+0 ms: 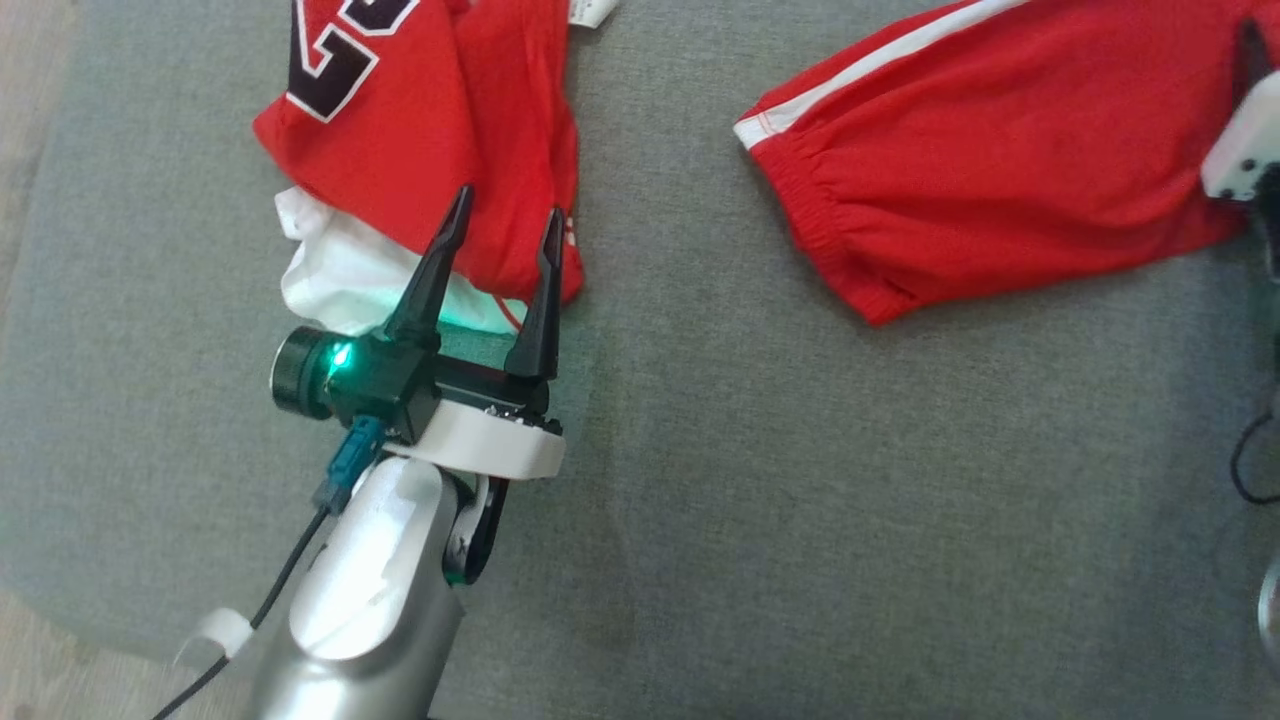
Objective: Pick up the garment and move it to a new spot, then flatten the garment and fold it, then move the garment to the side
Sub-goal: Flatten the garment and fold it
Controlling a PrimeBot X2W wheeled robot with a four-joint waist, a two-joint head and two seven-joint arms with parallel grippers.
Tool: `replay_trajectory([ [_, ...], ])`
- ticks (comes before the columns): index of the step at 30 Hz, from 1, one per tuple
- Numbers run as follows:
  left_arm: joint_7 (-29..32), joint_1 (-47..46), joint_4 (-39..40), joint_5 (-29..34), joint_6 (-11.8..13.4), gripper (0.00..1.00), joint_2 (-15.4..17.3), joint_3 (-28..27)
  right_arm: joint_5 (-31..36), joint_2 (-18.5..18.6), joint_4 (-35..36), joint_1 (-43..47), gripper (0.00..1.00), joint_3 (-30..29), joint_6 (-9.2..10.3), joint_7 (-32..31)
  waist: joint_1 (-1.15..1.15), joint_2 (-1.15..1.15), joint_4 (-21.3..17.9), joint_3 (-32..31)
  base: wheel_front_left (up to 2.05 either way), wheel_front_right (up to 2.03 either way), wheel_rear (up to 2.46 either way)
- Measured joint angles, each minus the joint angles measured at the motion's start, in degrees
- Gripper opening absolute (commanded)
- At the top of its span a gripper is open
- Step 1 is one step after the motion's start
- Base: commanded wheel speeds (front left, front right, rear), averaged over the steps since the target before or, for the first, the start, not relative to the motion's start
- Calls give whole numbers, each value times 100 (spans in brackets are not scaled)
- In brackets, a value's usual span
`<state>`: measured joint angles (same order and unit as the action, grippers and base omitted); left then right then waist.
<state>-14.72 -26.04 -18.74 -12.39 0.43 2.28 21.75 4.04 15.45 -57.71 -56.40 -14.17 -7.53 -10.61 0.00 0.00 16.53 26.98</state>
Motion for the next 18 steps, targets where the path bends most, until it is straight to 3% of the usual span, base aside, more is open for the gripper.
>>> replay_trajectory([
  [9,0,25,-90,78,-2,100,-13,-121,-613,119,-370,184,0,542,0,515,0,0,-246,-319,0,0,0],
  [14,0,142,-132,119,-46,100,-13,-177,-924,419,-408,559,0,541,0,688,0,0,-414,-605,0,0,0],
  [18,0,311,-148,136,-46,100,-13,-178,-967,837,-511,829,0,170,0,777,-1,0,-525,-810,0,0,0],
])
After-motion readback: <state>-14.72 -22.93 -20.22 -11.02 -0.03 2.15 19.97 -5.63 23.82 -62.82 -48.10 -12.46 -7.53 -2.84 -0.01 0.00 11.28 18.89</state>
